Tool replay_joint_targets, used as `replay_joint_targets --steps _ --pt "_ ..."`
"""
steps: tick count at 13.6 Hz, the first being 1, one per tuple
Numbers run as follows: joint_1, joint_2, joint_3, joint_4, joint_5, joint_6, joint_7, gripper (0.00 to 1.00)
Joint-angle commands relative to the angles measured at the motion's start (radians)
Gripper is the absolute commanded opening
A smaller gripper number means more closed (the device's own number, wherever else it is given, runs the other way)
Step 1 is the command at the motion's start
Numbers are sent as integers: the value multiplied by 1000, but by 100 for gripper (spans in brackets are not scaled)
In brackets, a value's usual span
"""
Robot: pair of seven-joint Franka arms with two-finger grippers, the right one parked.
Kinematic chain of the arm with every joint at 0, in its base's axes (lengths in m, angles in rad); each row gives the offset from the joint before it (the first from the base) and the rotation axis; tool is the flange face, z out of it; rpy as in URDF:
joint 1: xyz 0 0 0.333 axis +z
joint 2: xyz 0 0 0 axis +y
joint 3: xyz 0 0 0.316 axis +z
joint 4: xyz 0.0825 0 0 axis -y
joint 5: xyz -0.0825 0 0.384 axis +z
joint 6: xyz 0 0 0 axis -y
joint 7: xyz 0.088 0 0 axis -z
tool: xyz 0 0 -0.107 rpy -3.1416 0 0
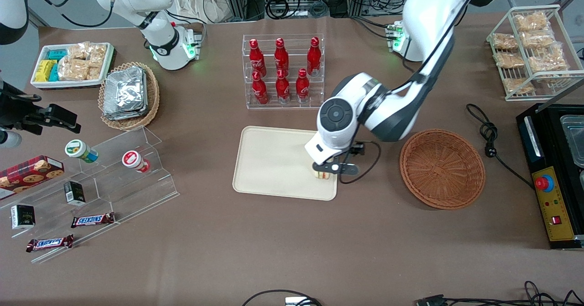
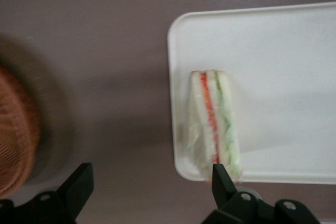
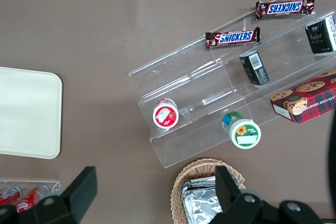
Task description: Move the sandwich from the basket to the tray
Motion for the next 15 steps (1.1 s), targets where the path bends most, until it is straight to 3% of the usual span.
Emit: replay_joint_targets --steps 1,4,7,11,15 --pt "23 -104 3 45 -8 -174 5 100" --pt "115 -239 0 43 -14 -309 77 100" --pt "219 -331 3 63 -74 -361 233 100" --pt "339 -367 5 65 -72 -423 398 100" --pt "361 -385 5 48 -75 -462 418 100"
